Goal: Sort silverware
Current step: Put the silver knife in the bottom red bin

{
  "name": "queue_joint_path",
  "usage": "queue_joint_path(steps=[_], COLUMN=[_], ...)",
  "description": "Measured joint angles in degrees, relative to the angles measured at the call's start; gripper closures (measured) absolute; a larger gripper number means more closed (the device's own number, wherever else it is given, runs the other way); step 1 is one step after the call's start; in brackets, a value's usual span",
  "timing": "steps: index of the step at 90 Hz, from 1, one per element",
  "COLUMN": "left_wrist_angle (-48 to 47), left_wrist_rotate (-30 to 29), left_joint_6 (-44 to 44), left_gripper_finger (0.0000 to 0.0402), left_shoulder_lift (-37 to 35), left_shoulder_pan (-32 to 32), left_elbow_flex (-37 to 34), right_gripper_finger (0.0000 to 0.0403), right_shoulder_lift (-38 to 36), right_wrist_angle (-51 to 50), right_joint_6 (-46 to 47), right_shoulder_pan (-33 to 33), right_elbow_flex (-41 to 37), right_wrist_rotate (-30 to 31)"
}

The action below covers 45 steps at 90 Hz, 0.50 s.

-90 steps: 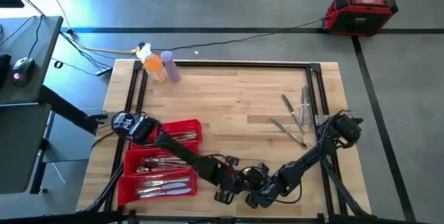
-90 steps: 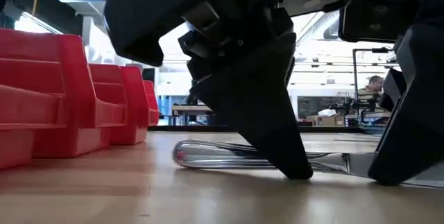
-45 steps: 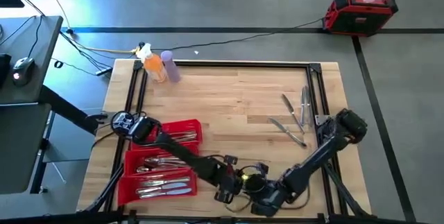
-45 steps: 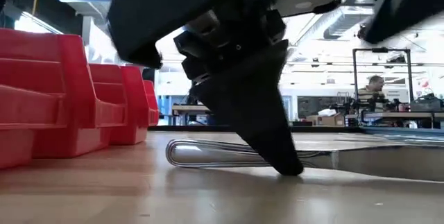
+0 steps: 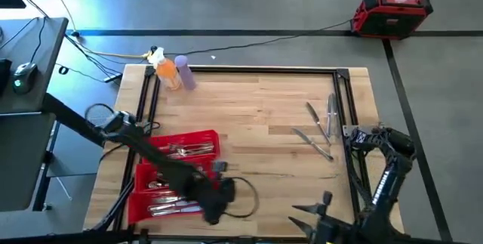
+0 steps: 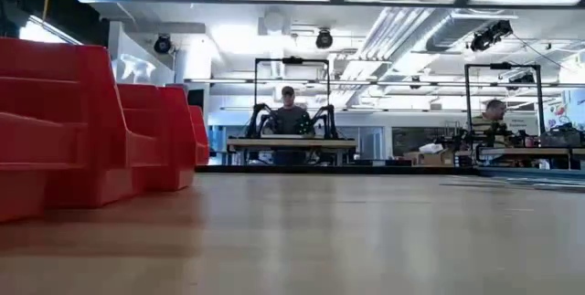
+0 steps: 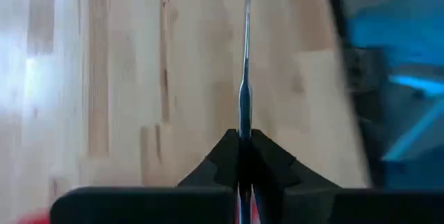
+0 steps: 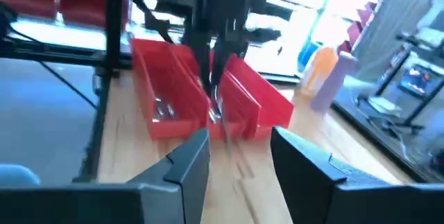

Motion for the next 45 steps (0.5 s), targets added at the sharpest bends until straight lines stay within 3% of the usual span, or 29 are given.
queue_joint_path(steps=[27,45], left_wrist_angle=[-15.54,-12.94], left_wrist_rotate=[-0.69,4.28], left_joint_6=[-28.11,-37.91], left_gripper_finger=[0.0401,0.0401], left_shoulder_lift=[-5.48,-5.3], left_shoulder_pan=[-14.3,-20.72], left_elbow_flex=[-6.63,-17.28], right_gripper_finger=[0.0264,0.0264], right_shoulder_lift=[0.0,0.0], right_wrist_angle=[-0.25,-0.36], right_joint_6=[-0.22,-0.4], right_shoulder_pan=[-0.94,-3.02], right_elbow_flex=[0.0,0.0], right_wrist_rotate=[-0.35,-5.09])
